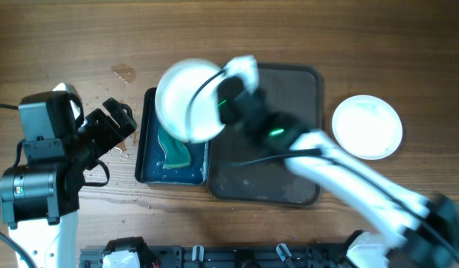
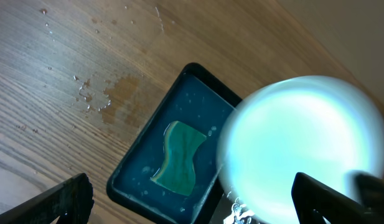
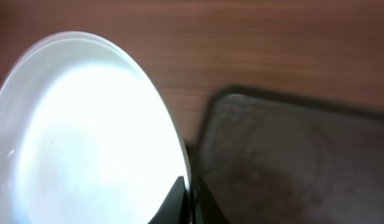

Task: Clean dirty plates on tray and stack at the side

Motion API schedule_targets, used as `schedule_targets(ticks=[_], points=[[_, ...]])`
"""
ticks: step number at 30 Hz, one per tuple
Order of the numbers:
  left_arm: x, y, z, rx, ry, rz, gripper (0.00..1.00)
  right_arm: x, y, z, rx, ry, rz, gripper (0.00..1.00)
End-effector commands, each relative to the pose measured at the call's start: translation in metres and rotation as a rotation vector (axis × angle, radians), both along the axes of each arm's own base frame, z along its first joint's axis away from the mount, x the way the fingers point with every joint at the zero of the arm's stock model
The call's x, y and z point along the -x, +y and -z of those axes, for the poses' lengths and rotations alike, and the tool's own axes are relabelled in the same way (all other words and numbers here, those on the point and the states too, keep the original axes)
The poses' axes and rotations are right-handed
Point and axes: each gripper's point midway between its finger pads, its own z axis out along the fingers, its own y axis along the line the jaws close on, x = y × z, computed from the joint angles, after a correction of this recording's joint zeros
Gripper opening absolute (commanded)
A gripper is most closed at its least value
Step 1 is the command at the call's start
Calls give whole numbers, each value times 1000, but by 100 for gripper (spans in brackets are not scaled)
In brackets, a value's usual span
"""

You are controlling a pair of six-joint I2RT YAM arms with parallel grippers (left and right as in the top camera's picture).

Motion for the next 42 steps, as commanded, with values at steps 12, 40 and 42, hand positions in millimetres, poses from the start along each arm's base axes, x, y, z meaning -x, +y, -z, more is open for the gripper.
schedule_targets(ticks=[12, 40, 42], points=[[-1, 2, -5, -9, -14, -1, 100, 86, -407, 88, -364, 510, 931, 4], [-1, 2, -5, -9, -14, -1, 100, 157, -125, -51, -333, 168, -322, 81], [-1, 2, -5, -9, -14, -1, 100, 152, -123, -44, -338, 206, -317, 93]])
